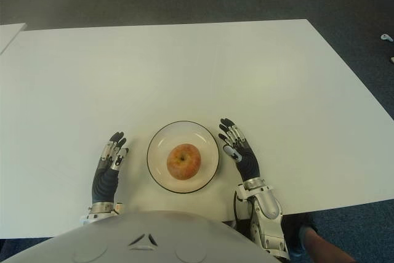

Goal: Put the apples into the plate.

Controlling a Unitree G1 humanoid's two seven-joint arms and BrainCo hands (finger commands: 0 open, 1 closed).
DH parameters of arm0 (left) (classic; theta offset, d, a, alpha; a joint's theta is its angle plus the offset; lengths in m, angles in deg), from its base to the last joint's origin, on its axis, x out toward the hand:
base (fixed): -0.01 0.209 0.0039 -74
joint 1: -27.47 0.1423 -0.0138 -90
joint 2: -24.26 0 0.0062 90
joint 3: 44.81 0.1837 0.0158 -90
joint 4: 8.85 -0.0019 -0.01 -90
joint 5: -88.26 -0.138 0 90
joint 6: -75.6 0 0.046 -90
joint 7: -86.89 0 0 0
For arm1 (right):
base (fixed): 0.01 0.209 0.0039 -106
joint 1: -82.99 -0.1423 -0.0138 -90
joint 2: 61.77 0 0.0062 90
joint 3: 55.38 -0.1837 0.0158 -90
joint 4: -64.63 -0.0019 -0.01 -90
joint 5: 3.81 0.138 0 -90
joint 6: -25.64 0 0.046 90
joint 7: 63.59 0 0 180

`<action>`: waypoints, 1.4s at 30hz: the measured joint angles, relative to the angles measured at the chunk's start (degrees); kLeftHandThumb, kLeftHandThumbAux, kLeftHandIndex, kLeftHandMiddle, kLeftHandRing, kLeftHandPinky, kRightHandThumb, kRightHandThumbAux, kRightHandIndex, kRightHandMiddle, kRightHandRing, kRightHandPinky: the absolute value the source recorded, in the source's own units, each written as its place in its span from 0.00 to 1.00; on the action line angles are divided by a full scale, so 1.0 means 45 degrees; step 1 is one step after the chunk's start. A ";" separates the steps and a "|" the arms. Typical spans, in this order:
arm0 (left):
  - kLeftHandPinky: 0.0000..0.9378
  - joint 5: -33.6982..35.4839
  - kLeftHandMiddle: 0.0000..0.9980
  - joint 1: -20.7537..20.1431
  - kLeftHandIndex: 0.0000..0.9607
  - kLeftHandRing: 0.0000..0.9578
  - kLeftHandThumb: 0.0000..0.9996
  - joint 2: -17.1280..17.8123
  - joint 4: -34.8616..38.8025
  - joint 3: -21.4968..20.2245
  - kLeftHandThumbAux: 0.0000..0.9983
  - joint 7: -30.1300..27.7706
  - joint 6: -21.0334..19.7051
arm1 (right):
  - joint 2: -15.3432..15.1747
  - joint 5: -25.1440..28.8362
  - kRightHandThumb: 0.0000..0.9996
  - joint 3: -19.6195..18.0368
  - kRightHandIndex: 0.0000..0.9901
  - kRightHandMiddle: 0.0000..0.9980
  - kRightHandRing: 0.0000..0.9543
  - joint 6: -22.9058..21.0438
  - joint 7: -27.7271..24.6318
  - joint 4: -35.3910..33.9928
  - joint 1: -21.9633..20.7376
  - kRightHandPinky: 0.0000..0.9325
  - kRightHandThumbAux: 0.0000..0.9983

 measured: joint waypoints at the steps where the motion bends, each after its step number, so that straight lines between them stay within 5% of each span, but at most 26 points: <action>1: 0.10 -0.0001 0.04 0.0014 0.05 0.05 0.12 -0.0002 0.0034 0.0005 0.40 0.0000 -0.0043 | -0.0032 0.0000 0.16 0.0000 0.03 0.03 0.00 0.0007 -0.0027 0.0008 -0.0004 0.00 0.49; 19: 0.10 0.0211 0.05 0.0234 0.05 0.05 0.09 -0.0094 0.0459 0.0021 0.44 -0.0005 -0.0320 | 0.0290 0.0253 0.14 -0.0104 0.03 0.04 0.00 0.0958 -0.0177 0.1619 -0.1178 0.00 0.47; 30: 0.09 0.0158 0.05 0.0416 0.05 0.05 0.08 -0.0088 0.0571 -0.0217 0.45 -0.0002 -0.0328 | 0.1489 0.0081 0.12 0.0146 0.06 0.03 0.00 0.1422 0.0900 0.1064 -0.0477 0.00 0.45; 42: 0.06 -0.1289 0.04 0.0359 0.06 0.03 0.07 -0.0081 0.0437 -0.0661 0.46 0.0596 0.0328 | 0.1760 -0.0005 0.14 0.0451 0.05 0.04 0.00 0.1315 0.1444 0.0301 0.0411 0.00 0.46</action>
